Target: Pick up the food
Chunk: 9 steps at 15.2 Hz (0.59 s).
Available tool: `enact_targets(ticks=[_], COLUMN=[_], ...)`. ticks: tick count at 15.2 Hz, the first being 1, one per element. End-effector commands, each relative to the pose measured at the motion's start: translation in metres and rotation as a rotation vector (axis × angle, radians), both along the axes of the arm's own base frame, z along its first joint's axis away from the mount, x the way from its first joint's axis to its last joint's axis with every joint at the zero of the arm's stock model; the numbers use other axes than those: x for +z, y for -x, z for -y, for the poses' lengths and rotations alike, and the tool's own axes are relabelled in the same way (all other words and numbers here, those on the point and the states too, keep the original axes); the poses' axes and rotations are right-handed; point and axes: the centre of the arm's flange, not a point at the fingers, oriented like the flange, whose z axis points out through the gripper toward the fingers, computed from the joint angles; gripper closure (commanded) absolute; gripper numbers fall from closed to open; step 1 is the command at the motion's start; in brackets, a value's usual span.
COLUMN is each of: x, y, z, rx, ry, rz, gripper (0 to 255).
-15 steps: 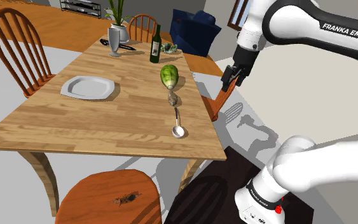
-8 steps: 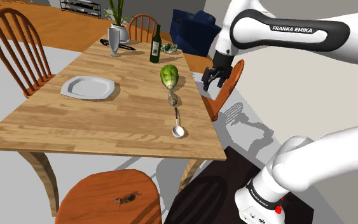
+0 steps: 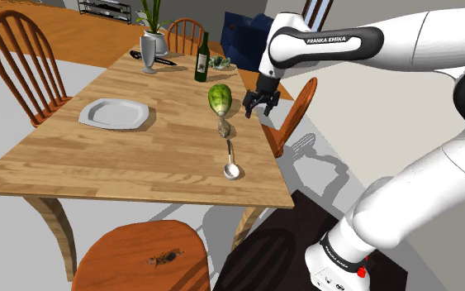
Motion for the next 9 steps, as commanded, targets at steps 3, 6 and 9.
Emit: enact_targets(ticks=[3,6,9], x=[-0.029,-0.051,-0.073], y=[-0.047,-0.079,-0.111], z=[0.019,0.032,0.045], rx=[-0.039,-0.067,-0.096], ry=[-0.03,-0.053,-0.075], rz=[-0.004,-0.008,-0.011], gripper=[0,0,0])
